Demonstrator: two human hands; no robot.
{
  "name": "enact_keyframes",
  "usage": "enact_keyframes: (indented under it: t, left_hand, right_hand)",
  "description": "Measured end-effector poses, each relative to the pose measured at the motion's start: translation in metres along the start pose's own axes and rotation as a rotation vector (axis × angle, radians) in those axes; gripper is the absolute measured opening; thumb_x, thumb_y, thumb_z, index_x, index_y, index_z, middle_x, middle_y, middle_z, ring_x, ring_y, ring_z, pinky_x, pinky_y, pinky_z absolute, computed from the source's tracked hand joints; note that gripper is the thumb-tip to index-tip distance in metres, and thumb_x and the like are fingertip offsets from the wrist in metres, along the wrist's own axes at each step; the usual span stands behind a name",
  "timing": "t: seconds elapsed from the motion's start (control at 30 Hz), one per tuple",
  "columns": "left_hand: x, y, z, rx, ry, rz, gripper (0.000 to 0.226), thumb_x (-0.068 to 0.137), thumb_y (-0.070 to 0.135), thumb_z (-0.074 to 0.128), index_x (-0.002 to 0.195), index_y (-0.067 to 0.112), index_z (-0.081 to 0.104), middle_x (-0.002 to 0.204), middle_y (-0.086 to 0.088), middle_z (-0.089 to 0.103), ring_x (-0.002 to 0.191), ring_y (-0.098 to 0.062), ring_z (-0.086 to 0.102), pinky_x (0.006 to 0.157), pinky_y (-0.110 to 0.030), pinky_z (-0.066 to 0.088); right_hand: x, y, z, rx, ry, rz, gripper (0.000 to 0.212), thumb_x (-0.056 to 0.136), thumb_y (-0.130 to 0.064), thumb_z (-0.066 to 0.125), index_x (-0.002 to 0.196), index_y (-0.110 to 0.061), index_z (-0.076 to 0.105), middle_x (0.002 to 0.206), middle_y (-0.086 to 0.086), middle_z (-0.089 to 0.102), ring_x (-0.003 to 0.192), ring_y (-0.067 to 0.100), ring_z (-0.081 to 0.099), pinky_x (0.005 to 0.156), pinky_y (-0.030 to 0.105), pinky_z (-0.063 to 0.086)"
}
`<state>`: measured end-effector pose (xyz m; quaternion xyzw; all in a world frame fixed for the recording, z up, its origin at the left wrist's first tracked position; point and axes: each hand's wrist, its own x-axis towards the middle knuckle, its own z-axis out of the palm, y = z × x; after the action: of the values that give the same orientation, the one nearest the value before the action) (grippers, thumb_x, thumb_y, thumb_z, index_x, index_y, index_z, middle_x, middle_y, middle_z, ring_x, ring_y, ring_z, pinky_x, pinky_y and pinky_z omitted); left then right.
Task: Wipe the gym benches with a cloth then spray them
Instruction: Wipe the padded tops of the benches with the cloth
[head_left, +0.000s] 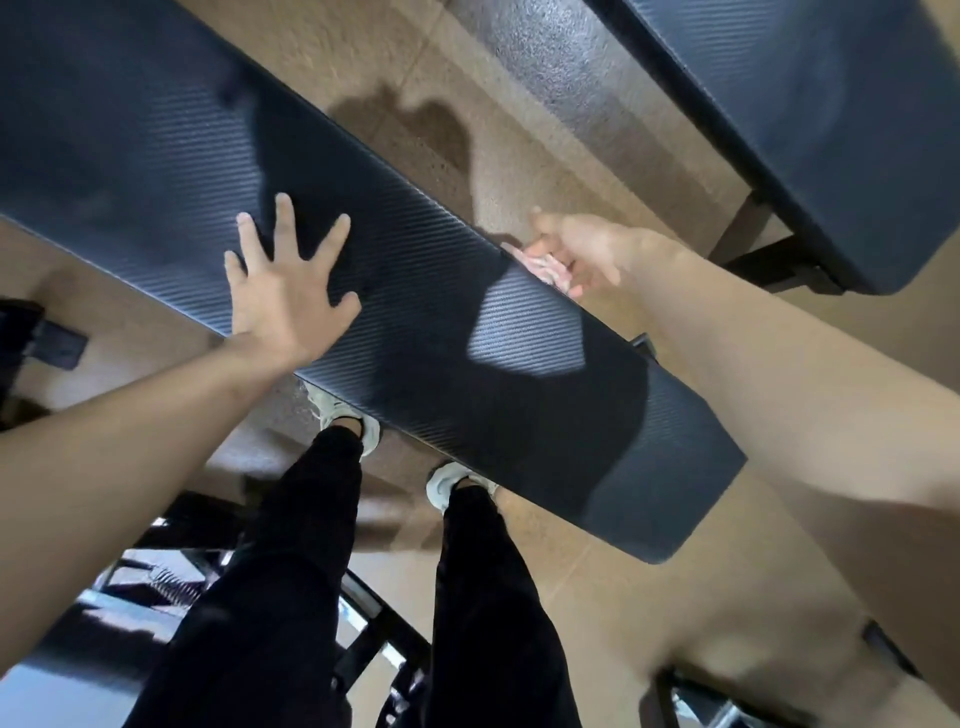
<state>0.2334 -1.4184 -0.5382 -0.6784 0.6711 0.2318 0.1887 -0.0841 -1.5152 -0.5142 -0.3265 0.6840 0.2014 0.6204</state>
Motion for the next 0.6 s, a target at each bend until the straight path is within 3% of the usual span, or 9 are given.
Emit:
enact_keyframes:
  t: [0.07,0.2,0.27,0.33,0.4,0.53,0.6]
  left_hand:
    - [-0.001,-0.003,-0.001,0.027,-0.023,0.027,0.082,0.094,0.058,0.052,0.161,0.042,0.009,0.170,-0.016,-0.004,0.149,-0.056,0.008,0.117,-0.067,0.024]
    - [-0.001,-0.011,-0.007,0.040,-0.042,0.056,0.081,0.094,0.061,0.048,0.161,0.043,0.007,0.171,-0.012,-0.003,0.150,-0.051,0.010,0.117,-0.062,0.029]
    - [-0.001,-0.017,-0.011,0.059,-0.058,0.075,0.080,0.094,0.062,0.046,0.161,0.043,0.007,0.171,-0.009,-0.004,0.151,-0.048,0.011,0.115,-0.059,0.033]
    - [-0.001,-0.021,-0.014,0.076,-0.074,0.107,0.081,0.094,0.063,0.044,0.162,0.041,0.006,0.171,-0.008,-0.005,0.151,-0.047,0.012,0.113,-0.058,0.035]
    - [-0.002,-0.023,-0.019,0.066,-0.094,0.122,0.082,0.093,0.064,0.044,0.162,0.040,0.007,0.171,-0.008,-0.006,0.151,-0.047,0.011,0.114,-0.058,0.034]
    - [0.000,-0.022,-0.026,0.069,-0.144,0.137,0.083,0.092,0.066,0.045,0.162,0.041,0.006,0.171,-0.007,-0.006,0.151,-0.045,0.011,0.114,-0.056,0.035]
    - [0.005,-0.030,-0.032,0.069,-0.158,0.178,0.080,0.094,0.065,0.044,0.162,0.042,0.007,0.171,-0.005,-0.003,0.150,-0.042,0.014,0.109,-0.053,0.040]
  right_hand:
    - [0.000,-0.016,0.000,-0.006,-0.021,0.006,0.063,0.101,-0.066,0.026,0.111,-0.020,0.068,0.136,0.006,0.045,0.093,0.022,0.055,0.106,0.044,0.046]
    - [0.004,-0.046,0.006,0.013,-0.070,0.023,0.077,0.097,-0.072,0.022,0.134,-0.017,0.061,0.152,0.008,0.041,0.122,0.031,0.047,0.111,0.047,0.039]
    - [0.008,-0.062,0.010,0.050,-0.090,0.033,0.081,0.095,-0.075,0.021,0.133,-0.015,0.061,0.144,0.011,0.049,0.119,0.030,0.046,0.109,0.047,0.039]
    - [0.011,-0.077,0.014,0.081,-0.084,0.028,0.082,0.096,-0.074,0.020,0.131,-0.013,0.062,0.111,0.006,0.056,0.100,0.024,0.047,0.092,0.041,0.042]
    - [0.013,-0.092,0.019,0.099,-0.083,0.016,0.081,0.097,-0.073,0.019,0.129,-0.012,0.062,0.088,-0.003,0.047,0.080,0.017,0.042,0.078,0.036,0.038]
    - [0.023,-0.122,0.030,0.132,-0.064,-0.041,0.077,0.098,-0.070,0.024,0.117,-0.009,0.066,0.083,-0.003,0.054,0.074,0.016,0.043,0.074,0.036,0.036]
    - [0.027,-0.141,0.037,0.161,-0.056,-0.070,0.082,0.098,-0.070,0.024,0.125,-0.004,0.065,0.092,0.005,0.055,0.080,0.018,0.045,0.078,0.037,0.035]
